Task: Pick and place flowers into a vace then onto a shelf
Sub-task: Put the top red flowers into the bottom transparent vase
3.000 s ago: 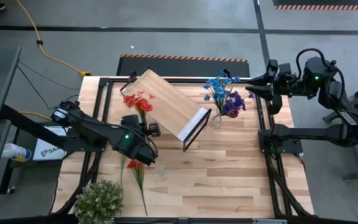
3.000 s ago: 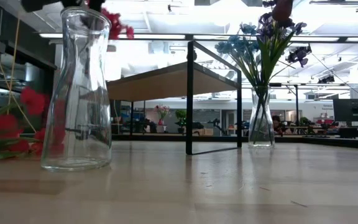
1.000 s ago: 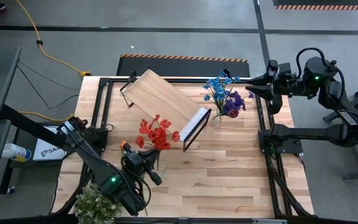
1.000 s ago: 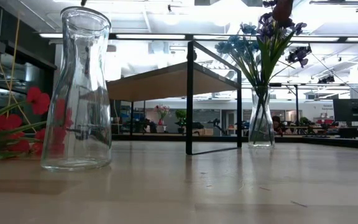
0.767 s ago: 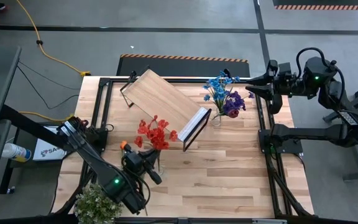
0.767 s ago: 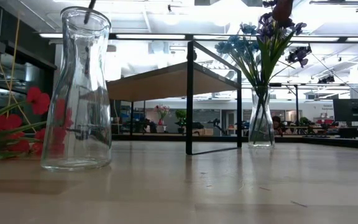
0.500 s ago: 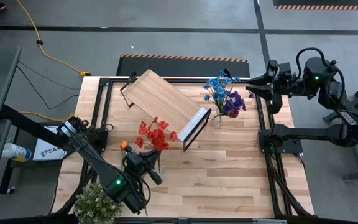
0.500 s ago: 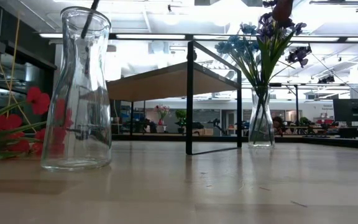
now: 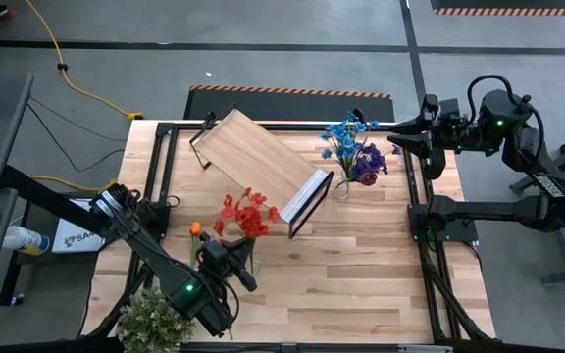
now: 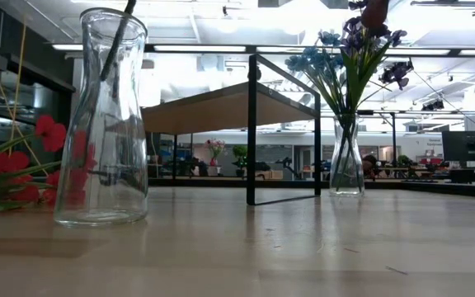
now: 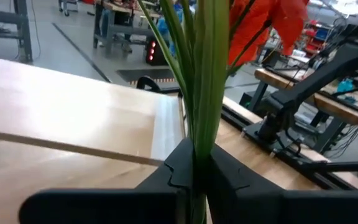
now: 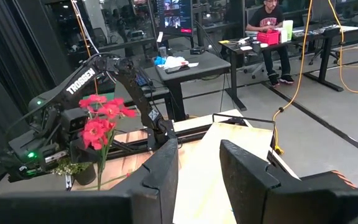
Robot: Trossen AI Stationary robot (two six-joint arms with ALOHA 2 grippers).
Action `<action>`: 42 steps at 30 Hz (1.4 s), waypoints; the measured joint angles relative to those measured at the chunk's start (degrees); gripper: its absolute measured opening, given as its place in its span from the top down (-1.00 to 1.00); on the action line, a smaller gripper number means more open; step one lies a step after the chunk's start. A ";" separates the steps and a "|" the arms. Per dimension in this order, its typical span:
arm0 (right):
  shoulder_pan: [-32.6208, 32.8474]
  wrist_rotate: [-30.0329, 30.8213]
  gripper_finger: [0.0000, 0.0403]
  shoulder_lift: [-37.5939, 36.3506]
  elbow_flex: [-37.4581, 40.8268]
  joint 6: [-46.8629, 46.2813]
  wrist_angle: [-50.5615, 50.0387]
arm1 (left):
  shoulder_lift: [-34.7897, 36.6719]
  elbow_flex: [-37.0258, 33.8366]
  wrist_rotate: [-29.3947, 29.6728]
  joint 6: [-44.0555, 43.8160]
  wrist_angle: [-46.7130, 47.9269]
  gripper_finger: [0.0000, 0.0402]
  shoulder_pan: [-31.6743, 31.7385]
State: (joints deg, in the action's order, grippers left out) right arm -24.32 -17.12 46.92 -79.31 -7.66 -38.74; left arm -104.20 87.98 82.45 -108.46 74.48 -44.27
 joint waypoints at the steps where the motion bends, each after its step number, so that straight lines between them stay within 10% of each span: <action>1: -0.02 0.00 0.45 0.00 0.00 0.00 0.02 | 0.00 -0.02 -0.70 0.01 -0.01 0.68 0.00; 42: -0.01 0.00 0.45 0.01 0.00 0.17 0.03 | 0.07 -0.04 -11.41 2.10 -2.21 0.60 0.02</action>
State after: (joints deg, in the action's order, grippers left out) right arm -24.33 -17.12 46.92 -79.31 -7.49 -38.72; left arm -104.14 87.94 71.04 -106.36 72.27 -44.25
